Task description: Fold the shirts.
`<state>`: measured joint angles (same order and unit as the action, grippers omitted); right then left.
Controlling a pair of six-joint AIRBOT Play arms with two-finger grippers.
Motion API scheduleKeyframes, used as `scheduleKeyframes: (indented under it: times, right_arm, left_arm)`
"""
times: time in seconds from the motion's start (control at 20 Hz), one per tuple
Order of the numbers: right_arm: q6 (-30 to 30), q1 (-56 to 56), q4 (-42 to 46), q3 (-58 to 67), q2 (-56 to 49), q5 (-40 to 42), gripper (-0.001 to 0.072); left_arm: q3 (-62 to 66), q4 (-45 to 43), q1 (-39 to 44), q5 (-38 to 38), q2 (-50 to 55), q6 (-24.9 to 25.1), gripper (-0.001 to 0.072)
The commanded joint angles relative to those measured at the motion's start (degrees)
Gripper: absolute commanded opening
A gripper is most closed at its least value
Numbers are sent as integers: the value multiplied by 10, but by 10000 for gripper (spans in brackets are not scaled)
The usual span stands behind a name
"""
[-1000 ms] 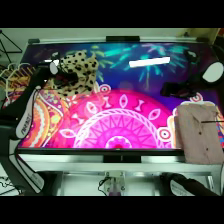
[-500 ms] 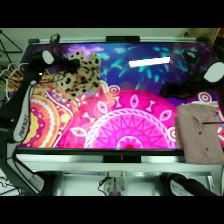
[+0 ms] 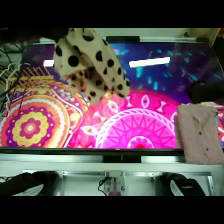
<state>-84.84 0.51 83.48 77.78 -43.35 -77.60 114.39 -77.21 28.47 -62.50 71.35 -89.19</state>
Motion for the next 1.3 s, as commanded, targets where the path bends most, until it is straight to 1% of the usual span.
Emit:
scheduleKeyframes:
  times: [0.0,0.1,0.15,0.2,0.35,0.45,0.5,0.55,0.6,0.65,0.75,0.85,0.9,1.0,1.15,1.2,1.25]
  right_arm:
    - [-6,0,-12,-1,84,-40,628]
    - [-6,0,-33,-13,81,-104,627]
    - [-6,0,-54,-38,77,-117,627]
    - [-6,0,-84,-75,74,-114,627]
    - [-6,7,-163,-211,55,-40,627]
    - [-6,50,-184,-301,22,32,627]
    - [-6,79,-192,-329,1,64,627]
    - [-2,114,-192,-345,-26,97,627]
    - [0,141,-185,-348,-53,125,627]
    - [0,160,-185,-345,-81,157,627]
    - [0,161,-184,-332,-123,211,627]
    - [0,135,-185,-313,-155,247,627]
    - [0,116,-185,-302,-172,256,627]
    - [5,84,-186,-279,-213,261,627]
    - [35,71,-191,-254,-276,261,627]
    - [41,71,-205,-247,-297,262,627]
    - [45,71,-220,-244,-313,266,627]
  left_arm:
    - [-41,-15,24,-99,-42,-33,45]
    - [-117,-14,24,-104,-37,-47,46]
    - [-171,-19,23,-98,-34,-45,46]
    - [-219,-31,21,-92,-30,-46,45]
    - [-344,-75,-3,-92,-7,-46,46]
    - [-407,-75,-30,-112,8,-54,47]
    - [-430,-74,-42,-129,14,-66,63]
    - [-443,-74,-53,-148,17,-67,191]
    - [-446,-75,-64,-170,17,-67,422]
    - [-439,-75,-77,-191,14,-67,621]
    - [-410,-75,-101,-224,4,-65,632]
    - [-377,-70,-115,-238,-19,-70,631]
    - [-377,-58,-115,-237,-33,-83,631]
    - [-420,-16,-98,-232,-62,-104,631]
    - [-546,-1,-31,-190,-80,-154,631]
    - [-582,1,-5,-164,-78,-167,631]
    - [-618,7,22,-122,-76,-180,631]
